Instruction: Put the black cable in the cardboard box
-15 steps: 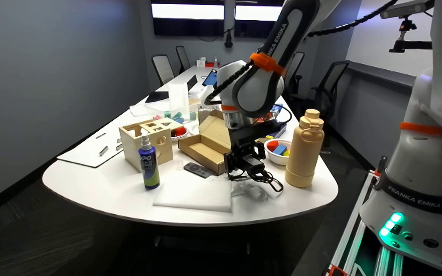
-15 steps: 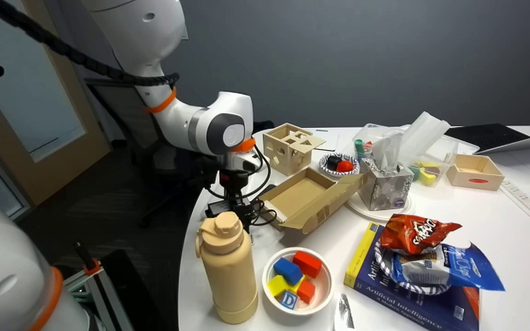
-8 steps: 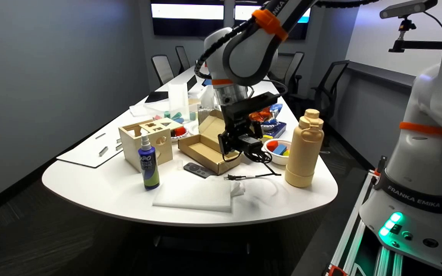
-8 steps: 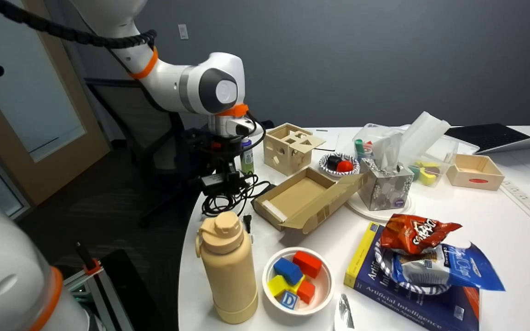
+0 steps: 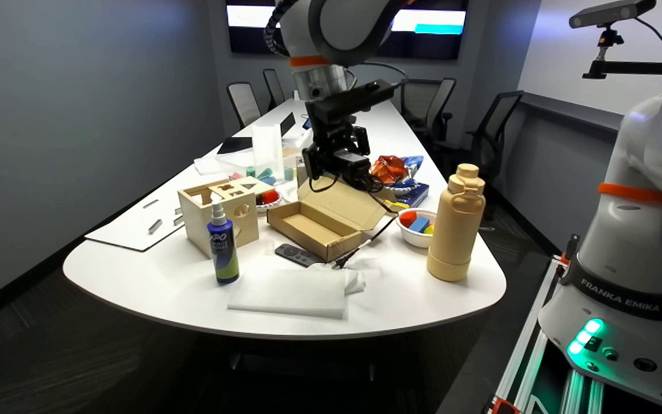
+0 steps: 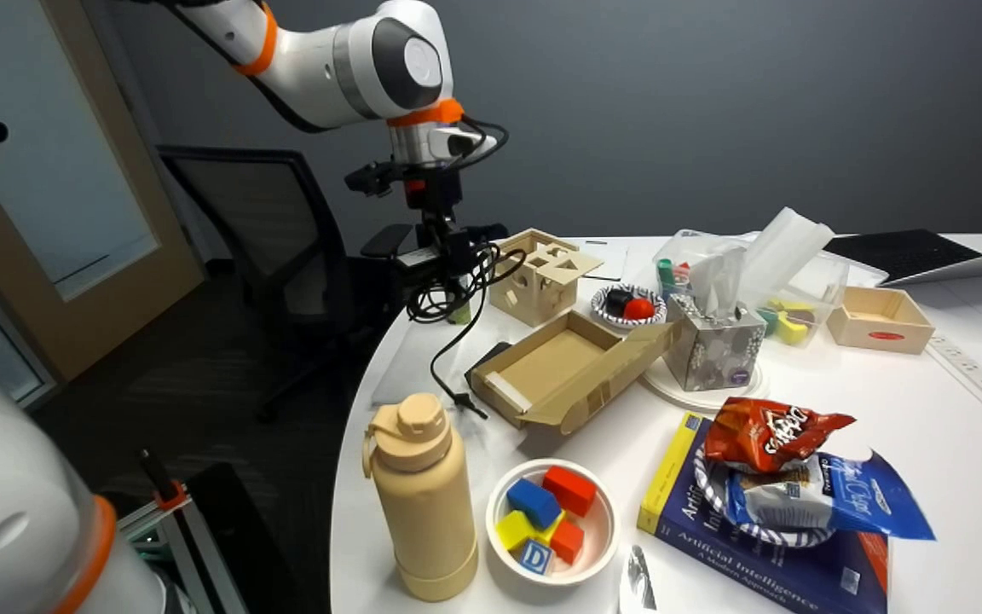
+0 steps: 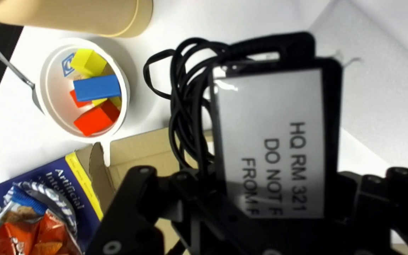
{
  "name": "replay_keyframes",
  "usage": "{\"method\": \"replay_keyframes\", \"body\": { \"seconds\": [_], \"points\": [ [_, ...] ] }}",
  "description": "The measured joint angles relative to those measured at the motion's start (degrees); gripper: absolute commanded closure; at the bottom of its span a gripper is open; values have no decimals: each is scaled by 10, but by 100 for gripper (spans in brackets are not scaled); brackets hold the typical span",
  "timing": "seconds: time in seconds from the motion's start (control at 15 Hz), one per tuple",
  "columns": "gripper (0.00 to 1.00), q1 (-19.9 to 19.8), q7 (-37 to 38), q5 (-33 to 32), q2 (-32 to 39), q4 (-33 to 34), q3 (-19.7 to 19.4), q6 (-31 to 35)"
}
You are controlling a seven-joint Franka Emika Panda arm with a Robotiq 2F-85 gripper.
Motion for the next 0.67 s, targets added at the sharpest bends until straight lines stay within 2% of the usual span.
{"method": "replay_keyframes", "body": {
  "seconds": [0.67],
  "points": [
    [92,-10,6,-89,49,132,6,3]
  ]
}}
